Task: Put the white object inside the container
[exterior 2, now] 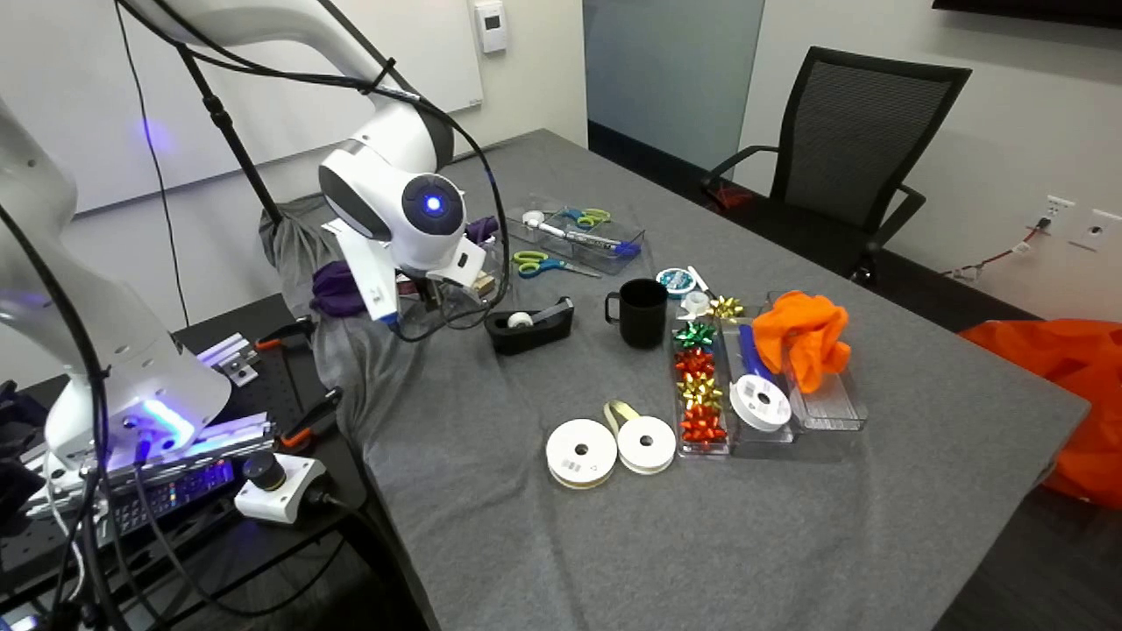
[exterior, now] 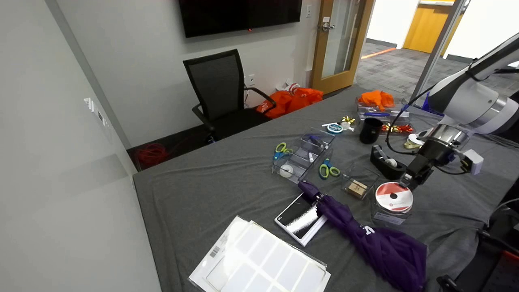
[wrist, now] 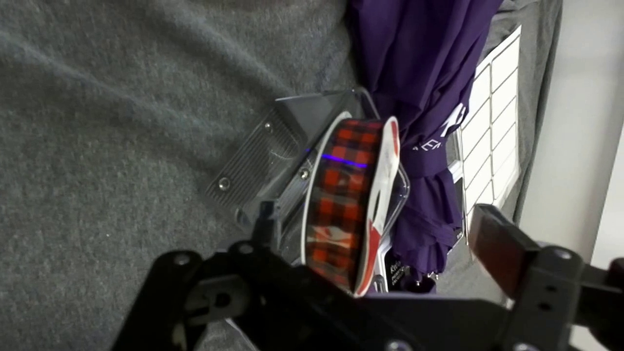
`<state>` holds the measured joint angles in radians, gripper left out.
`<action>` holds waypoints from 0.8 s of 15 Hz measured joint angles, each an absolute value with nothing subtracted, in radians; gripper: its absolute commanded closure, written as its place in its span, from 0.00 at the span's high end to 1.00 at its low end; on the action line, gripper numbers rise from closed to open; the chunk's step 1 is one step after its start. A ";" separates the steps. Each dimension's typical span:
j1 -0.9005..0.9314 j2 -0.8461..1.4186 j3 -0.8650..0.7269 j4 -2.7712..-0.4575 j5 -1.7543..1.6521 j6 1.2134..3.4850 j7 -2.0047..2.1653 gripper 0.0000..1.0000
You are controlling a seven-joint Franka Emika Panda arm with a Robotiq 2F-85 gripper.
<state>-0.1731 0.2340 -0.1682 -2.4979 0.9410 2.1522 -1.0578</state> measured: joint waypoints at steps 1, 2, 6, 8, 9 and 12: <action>-0.173 0.233 -0.167 -2.499 0.941 2.149 -1.058 1.00; -0.173 0.232 -0.166 -2.499 0.942 2.148 -1.058 1.00; -0.173 0.232 -0.159 -2.499 0.964 2.146 -1.067 1.00; -0.173 0.234 -0.158 -2.499 0.998 2.143 -1.094 1.00; -0.173 0.237 -0.158 -2.499 1.017 2.142 -1.111 1.00; -0.173 0.244 -0.158 -2.499 1.047 2.140 -1.144 0.74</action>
